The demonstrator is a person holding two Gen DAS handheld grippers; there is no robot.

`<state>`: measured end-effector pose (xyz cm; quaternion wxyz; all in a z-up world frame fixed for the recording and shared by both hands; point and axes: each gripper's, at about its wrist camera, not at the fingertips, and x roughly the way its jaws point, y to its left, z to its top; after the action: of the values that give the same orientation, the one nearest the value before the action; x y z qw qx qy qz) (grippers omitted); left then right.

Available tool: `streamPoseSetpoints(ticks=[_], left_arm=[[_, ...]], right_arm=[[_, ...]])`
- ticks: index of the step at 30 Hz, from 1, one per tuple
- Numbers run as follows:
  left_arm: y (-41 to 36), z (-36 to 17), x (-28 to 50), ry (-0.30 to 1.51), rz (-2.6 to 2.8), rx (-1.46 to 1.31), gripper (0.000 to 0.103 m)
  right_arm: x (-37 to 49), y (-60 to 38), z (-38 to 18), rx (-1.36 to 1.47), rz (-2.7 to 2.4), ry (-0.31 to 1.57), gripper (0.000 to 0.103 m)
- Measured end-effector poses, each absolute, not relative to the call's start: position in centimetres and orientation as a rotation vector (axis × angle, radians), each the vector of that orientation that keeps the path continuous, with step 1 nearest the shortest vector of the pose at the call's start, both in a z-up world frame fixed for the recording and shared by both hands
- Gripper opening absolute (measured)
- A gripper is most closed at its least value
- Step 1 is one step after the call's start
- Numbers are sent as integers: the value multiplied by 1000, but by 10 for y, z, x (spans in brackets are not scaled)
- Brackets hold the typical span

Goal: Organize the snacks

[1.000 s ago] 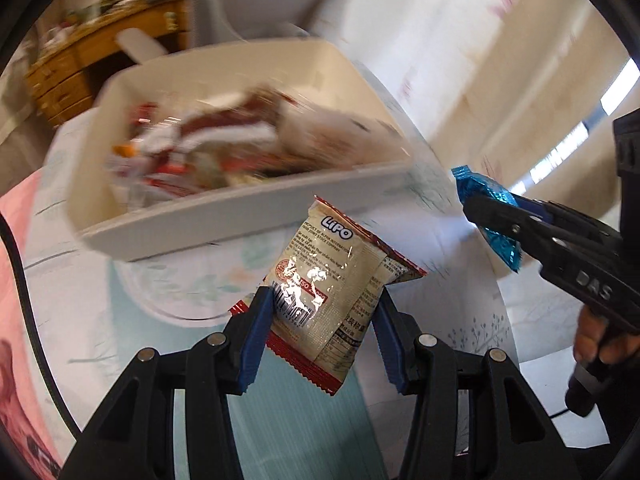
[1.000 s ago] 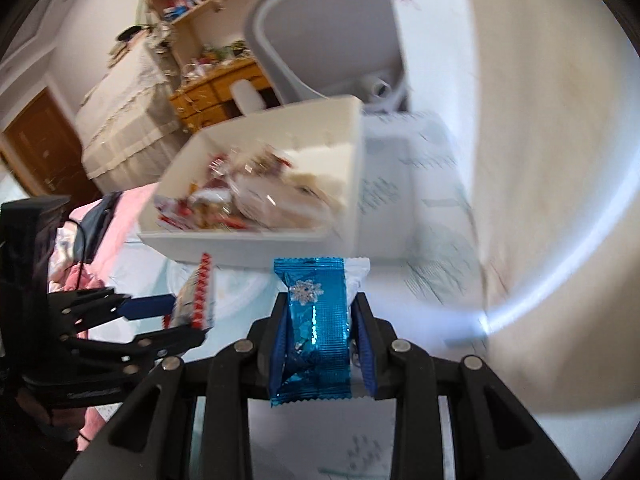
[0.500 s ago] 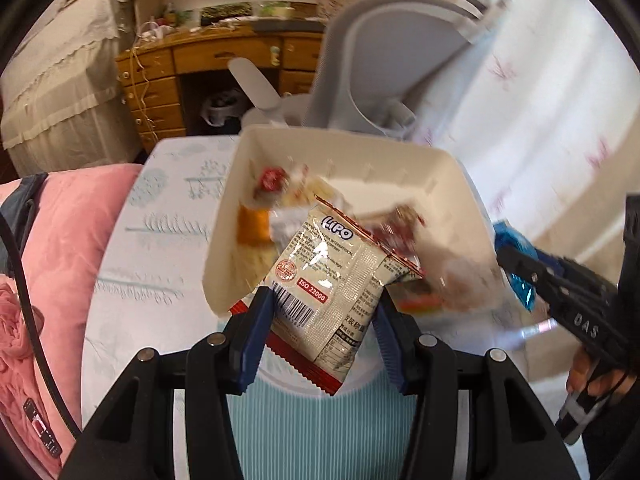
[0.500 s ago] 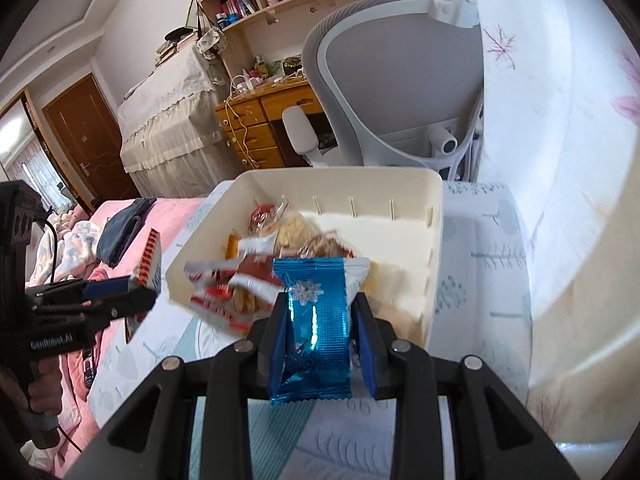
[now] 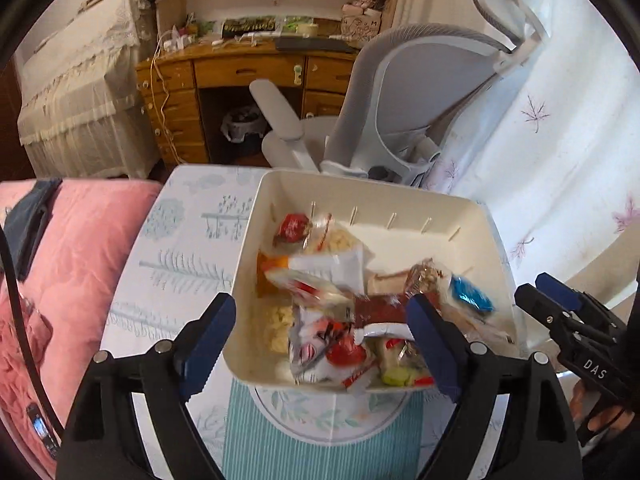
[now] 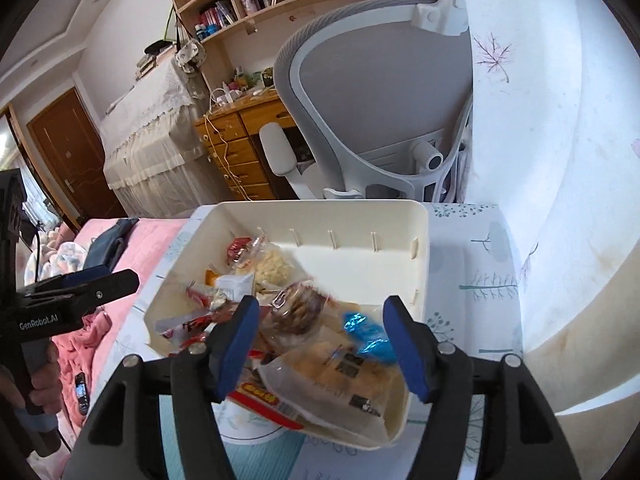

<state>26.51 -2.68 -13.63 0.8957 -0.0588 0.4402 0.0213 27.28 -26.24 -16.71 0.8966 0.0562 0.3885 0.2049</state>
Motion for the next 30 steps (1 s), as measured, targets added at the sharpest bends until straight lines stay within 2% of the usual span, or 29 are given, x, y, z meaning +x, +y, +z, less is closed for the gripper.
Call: streamPoseSetpoints(ticks=[4, 6, 14, 20, 26, 30], left_arm=[[-19, -144, 248, 970, 78, -173, 86], [-12, -149, 236, 1004, 74, -207, 86], [6, -153, 165, 1096, 20, -233, 87], [21, -121, 102, 1080, -47, -209, 88], [25, -79, 57, 1018, -91, -189, 102], [17, -48, 33, 937, -74, -125, 102]], right_arm=[[257, -258, -169, 113, 419, 839, 66], [242, -254, -169, 122, 415, 859, 71], [161, -233, -177, 169, 359, 1002, 80], [93, -218, -160, 232, 307, 1056, 87], [39, -205, -117, 266, 290, 1020, 95], [16, -196, -81, 230, 308, 981, 98]])
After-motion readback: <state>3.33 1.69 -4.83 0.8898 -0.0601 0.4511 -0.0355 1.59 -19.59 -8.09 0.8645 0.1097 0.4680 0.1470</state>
